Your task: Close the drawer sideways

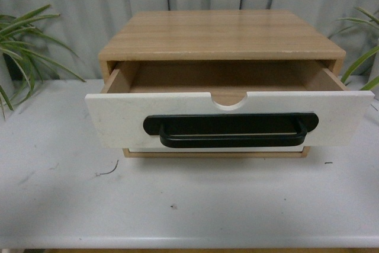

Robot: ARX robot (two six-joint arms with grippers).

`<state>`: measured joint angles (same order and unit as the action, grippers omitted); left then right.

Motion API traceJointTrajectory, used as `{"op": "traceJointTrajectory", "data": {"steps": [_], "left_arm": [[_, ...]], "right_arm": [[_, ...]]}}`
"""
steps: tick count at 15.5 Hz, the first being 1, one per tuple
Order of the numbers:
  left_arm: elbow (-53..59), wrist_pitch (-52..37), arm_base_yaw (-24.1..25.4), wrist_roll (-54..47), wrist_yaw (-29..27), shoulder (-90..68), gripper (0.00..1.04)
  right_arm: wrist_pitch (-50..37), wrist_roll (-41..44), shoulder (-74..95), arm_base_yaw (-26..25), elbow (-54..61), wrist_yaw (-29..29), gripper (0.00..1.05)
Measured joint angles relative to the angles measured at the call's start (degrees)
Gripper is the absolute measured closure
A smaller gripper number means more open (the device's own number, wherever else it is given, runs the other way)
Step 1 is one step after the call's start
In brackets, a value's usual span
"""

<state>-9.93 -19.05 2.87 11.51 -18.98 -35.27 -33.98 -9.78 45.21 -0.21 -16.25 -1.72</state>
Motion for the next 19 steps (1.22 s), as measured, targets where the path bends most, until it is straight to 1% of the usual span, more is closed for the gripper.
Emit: {"op": "traceJointTrajectory", "data": {"steps": [1,2,3,4,5,6,8,9,10,11,13,15,17,19], "left_arm": [[-4.22,-7.93,0.11,-1.79,3.43,-10.25,0.07],[-8.39,-11.67,-0.92,-4.09,6.08,-17.07,0.07],[-13.33,-11.58,-2.25,-7.08,9.2,-22.82,0.07],[-19.85,-6.29,-4.07,-12.48,14.38,-28.92,0.07],[-25.09,0.33,-5.51,-18.86,18.49,-33.05,0.07],[-29.24,6.51,-6.56,-25.51,21.44,-35.17,0.07],[-39.04,21.46,-9.62,-43.6,23.78,-36.02,0.07],[-42.42,26.4,-10.64,-50.4,22.75,-36.35,0.07],[-45.05,30.97,-11.91,-57.46,21.94,-37.09,0.07],[-46.97,36.09,-13.94,-64.43,20.22,-38.25,0.07],[-47.52,39.28,-18.32,-70.66,17.33,-39.78,0.07],[-48.39,36.81,-21.11,-71.56,15.85,-43.01,0.07],[-48.41,35.21,-21.99,-71.56,15.5,-45.2,0.07],[-48.41,32.94,-22.32,-71.49,14.86,-46.84,0.07]], "right_arm": [[-4.63,2.97,8.5,2.56,-4.98,-0.07,0.06],[-6.86,6.6,14.8,4.9,-9.18,-1.36,0.06],[-6.71,11.17,19.74,7.1,-13.25,-3.06,0.06],[-6.4,20.13,24.96,9.73,-17.88,-6.75,0.06],[-4.72,26.67,26.64,10.05,-20.2,-10.6,0.06],[-4.26,36.92,27.54,9.86,-22.03,-13.94,0.06],[1.81,56.98,27.78,7.58,-24.83,-21.75,0.06],[6.58,65.26,27.82,6.45,-26.12,-24.28,0.06],[12.61,74.71,27.82,5.35,-27.82,-27.23,0.06],[19.61,84.04,27.82,4.81,-29.92,-28.96,0.06],[29.59,95.06,29.05,4.31,-32.89,-29.73,0.06],[35.28,99.97,31.28,4.28,-34.27,-29.03,0.06],[38.58,101.98,32.61,4.31,-34.93,-28.2,0.06],[39.54,102.9,33.51,4.48,-35.01,-27.36,0.06]]}}
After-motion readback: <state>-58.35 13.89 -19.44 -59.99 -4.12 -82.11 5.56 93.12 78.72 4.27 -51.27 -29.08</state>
